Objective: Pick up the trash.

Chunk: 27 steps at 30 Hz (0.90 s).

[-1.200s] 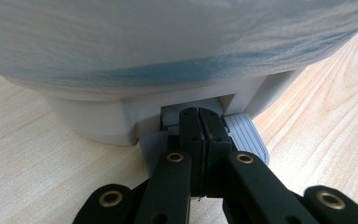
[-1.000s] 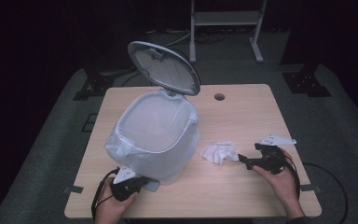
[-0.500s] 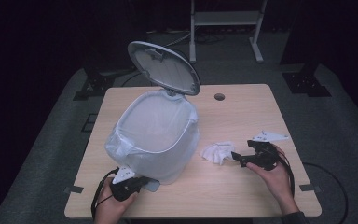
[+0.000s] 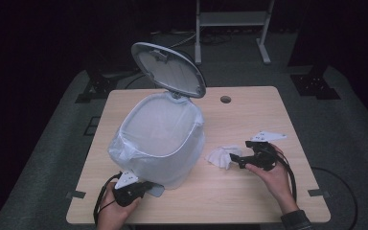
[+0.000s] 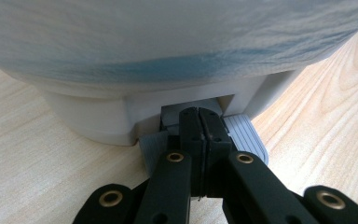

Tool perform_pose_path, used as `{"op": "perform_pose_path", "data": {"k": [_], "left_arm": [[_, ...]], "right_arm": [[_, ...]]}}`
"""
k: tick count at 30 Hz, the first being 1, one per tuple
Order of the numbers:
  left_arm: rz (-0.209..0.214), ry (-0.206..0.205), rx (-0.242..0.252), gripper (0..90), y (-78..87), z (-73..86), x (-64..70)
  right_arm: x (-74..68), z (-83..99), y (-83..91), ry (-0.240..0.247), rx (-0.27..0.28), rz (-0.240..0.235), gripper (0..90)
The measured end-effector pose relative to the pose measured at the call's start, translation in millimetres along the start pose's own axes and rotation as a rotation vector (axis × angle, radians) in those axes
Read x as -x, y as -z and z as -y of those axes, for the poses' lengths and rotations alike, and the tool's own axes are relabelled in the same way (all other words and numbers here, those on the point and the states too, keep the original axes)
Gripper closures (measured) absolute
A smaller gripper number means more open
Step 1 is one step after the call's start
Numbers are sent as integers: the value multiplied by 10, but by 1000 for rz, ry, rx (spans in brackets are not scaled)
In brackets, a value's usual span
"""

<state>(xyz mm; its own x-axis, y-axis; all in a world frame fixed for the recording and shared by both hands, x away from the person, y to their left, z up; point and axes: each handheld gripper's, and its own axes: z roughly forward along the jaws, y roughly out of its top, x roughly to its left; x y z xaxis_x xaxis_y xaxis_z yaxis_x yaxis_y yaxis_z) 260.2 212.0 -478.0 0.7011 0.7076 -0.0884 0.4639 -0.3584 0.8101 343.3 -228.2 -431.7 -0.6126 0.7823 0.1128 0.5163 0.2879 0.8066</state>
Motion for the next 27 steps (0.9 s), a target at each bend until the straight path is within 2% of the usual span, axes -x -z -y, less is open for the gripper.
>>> {"op": "perform_pose_path", "data": {"k": [11, 27], "left_arm": [[1, 3, 1, 895, 0, 1, -1], [0, 5, 1, 895, 0, 2, 0]], "right_arm": [[11, -83, -149, 3, 2, -36, 134], [104, 25, -391, 27, -73, -36, 134]]}}
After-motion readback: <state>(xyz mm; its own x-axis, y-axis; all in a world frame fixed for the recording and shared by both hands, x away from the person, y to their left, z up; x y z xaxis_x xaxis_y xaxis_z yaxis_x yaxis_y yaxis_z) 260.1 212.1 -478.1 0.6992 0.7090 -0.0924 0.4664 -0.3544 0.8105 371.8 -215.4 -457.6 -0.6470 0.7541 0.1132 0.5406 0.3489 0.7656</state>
